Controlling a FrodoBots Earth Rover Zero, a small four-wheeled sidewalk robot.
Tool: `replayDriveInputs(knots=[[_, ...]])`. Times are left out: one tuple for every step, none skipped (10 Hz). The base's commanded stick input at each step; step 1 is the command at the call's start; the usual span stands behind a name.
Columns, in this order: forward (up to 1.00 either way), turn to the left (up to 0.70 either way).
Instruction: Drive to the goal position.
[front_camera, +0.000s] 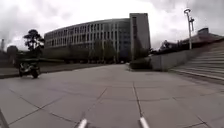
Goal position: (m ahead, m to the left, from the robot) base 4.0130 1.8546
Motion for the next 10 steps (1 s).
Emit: replayDriveInputs(knots=[[0.50,0.00],[0.50,0.00],[0.50,0.00],[0.50,0.00],[0.50,0.00],[0.50,0.00],[0.50,0.00],[0.50,0.00],[0.50,0.00],[0.50,0.00]])
